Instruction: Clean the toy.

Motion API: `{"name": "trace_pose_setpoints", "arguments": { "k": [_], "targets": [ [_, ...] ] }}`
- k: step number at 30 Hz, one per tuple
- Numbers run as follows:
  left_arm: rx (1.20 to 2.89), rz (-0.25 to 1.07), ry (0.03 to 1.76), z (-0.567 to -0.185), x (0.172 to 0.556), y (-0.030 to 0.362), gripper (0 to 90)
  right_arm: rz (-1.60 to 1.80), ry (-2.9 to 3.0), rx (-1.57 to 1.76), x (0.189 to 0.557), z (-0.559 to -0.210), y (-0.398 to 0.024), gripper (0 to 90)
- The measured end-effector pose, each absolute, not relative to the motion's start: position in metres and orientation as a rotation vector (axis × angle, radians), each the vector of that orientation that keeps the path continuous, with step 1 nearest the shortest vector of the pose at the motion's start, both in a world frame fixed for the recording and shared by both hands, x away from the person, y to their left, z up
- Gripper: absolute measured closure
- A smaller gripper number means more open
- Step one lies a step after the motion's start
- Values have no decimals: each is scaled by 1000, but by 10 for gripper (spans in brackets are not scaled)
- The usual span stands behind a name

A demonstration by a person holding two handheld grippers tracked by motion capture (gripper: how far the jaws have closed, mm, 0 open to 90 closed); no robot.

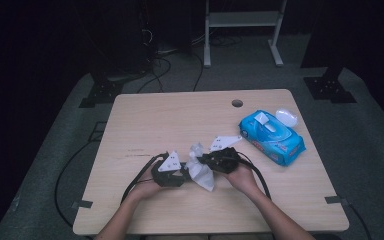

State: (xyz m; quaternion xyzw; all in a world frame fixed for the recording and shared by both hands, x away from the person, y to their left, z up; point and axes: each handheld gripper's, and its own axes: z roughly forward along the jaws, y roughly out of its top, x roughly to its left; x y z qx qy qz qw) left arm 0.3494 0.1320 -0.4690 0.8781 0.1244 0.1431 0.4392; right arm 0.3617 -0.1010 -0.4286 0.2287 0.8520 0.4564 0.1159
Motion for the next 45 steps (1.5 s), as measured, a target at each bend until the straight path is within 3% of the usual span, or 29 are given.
{"name": "trace_pose_setpoints", "arguments": {
  "k": [4, 8, 12, 19, 26, 37, 45],
  "targets": [
    [2181, 351, 311, -469, 349, 132, 565, 1341, 2475, 648, 360, -425, -104, 660],
    [2182, 351, 311, -469, 349, 132, 564, 1344, 2428, 637, 356, -416, -109, 583],
    [2181, 346, 313, -469, 349, 133, 562, 1365, 2403, 623, 354, -412, -112, 578],
    [2177, 359, 304, -469, 348, 132, 566, 1346, 2473, 587, 356, -425, -93, 676],
    [2178, 363, 301, -469, 349, 131, 564, 1443, 2511, 636, 362, -435, -94, 871],
    [2183, 370, 293, -469, 348, 131, 565, 1511, 2543, 574, 352, -437, -72, 885],
    [2186, 381, 280, -469, 348, 131, 564, 1367, 2465, 630, 357, -433, -115, 885]
  ]
}}
